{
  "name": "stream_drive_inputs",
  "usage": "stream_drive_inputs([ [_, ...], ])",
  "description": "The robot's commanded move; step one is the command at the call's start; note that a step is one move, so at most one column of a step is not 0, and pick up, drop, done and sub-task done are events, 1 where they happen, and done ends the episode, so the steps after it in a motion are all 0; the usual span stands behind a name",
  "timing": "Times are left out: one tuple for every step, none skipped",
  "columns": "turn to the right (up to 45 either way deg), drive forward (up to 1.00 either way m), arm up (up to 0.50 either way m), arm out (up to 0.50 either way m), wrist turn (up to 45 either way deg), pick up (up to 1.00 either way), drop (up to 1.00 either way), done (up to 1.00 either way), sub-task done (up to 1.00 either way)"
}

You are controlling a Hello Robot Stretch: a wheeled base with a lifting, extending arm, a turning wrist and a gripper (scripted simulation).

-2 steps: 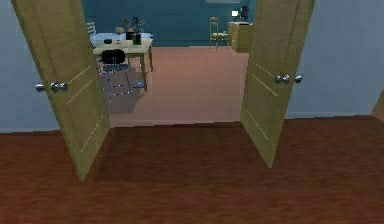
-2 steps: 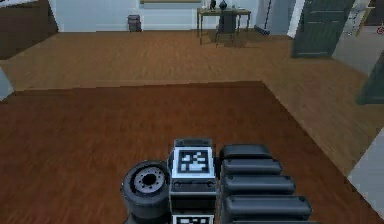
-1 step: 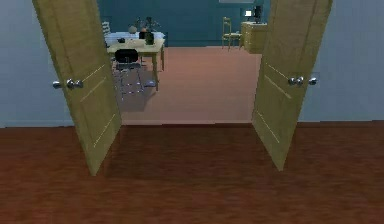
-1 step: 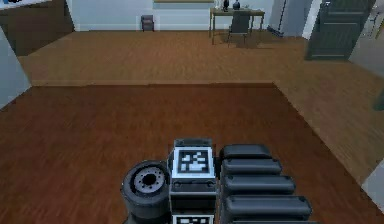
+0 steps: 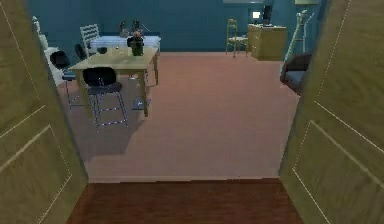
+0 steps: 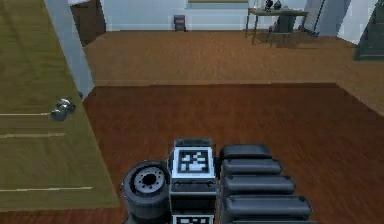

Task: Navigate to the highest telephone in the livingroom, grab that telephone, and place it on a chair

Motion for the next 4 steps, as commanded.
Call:
stream_drive_inputs([
  [0.0,0.6,0.0,0.0,0.0,0.0,0.0,0.0,0.0],
  [12.0,0.0,0.0,0.0,0.0,0.0,0.0,0.0,0.0],
  [0.0,1.0,0.0,0.0,0.0,0.0,0.0,0.0,0.0],
  [3.0,0.0,0.0,0.0,0.0,0.0,0.0,0.0,0.0],
])
